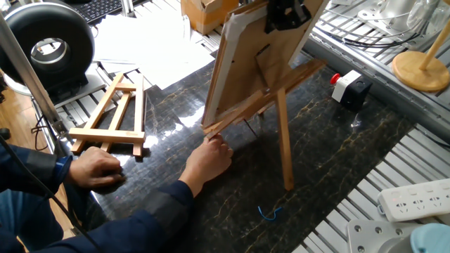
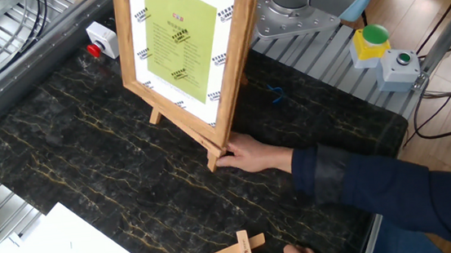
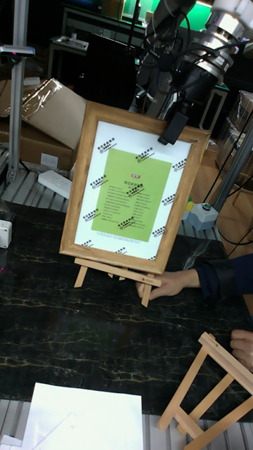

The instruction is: Put the photo frame on the bracket

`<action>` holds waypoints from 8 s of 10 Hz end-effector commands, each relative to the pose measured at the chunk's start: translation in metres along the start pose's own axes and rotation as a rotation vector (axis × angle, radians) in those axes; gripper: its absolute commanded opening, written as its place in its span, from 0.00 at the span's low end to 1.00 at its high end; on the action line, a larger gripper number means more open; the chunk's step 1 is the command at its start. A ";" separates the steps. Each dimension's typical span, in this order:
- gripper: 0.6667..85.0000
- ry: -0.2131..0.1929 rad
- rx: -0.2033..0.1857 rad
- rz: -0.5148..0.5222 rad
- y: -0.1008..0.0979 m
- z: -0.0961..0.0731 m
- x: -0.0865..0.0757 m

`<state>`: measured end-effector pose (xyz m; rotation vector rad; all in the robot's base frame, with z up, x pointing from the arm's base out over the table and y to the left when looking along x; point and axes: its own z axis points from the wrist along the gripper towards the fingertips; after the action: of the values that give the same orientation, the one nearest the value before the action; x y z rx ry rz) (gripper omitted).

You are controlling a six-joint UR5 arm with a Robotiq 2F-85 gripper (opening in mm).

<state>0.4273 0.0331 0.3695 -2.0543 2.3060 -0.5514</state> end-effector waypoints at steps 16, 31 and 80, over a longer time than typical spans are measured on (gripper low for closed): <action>0.01 -0.011 0.020 0.027 -0.003 0.006 -0.013; 0.09 -0.004 -0.006 0.039 0.005 0.012 -0.012; 0.01 -0.132 -0.263 1.103 -0.026 -0.088 -0.020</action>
<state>0.4140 0.0628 0.4449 -0.8968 2.9828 -0.1304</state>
